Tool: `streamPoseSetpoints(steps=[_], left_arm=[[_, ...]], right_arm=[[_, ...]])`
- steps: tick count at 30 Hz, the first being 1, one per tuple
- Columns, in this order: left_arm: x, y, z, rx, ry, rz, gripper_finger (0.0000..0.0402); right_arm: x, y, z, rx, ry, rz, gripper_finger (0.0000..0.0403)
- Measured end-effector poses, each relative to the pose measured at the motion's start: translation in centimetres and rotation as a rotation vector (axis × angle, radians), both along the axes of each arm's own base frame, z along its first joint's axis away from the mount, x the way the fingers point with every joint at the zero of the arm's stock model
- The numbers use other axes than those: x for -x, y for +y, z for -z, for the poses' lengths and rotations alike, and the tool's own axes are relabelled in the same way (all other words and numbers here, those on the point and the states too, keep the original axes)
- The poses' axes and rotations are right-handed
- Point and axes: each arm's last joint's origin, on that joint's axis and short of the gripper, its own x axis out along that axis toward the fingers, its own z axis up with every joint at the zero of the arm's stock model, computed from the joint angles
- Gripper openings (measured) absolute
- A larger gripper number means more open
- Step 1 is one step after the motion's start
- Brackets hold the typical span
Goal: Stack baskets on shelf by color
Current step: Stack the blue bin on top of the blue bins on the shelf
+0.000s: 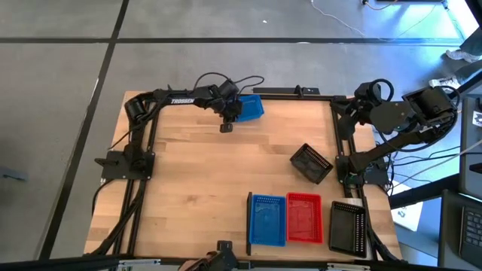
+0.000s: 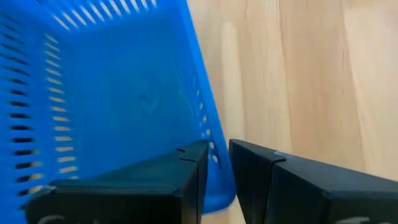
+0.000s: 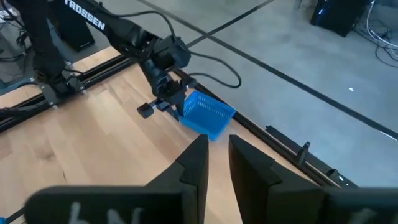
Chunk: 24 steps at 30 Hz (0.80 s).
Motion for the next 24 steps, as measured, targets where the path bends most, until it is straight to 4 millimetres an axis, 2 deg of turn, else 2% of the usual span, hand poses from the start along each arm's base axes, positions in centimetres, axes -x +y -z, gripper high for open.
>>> streamPoseSetpoints(steps=[10, 14, 17, 20, 24], left_arm=[[0.0, 0.2, 0.7, -0.113, 0.099, -0.062, 0.0052], [0.1, -0.1, 0.8, -0.142, 0.144, -0.078, 0.0014], [0.1, -0.5, 0.7, -0.162, 0.175, -0.088, 0.0004], [0.0, -1.0, -0.2, -0.193, 0.189, -0.095, 0.0001], [-0.3, -1.8, -3.6, -0.290, 0.163, -0.124, 0.0001]], right_arm=[[0.0, 0.0, 0.0, -0.015, -0.014, 0.014, 0.0062], [0.0, 0.0, 0.0, -0.015, -0.014, 0.013, 0.0062], [0.0, 0.0, 0.0, -0.013, -0.012, 0.011, 0.0062], [0.0, 0.0, 0.0, -0.026, -0.008, -0.001, 0.0062], [-0.1, 0.1, 0.1, -0.033, -0.003, -0.009, 0.0062]])
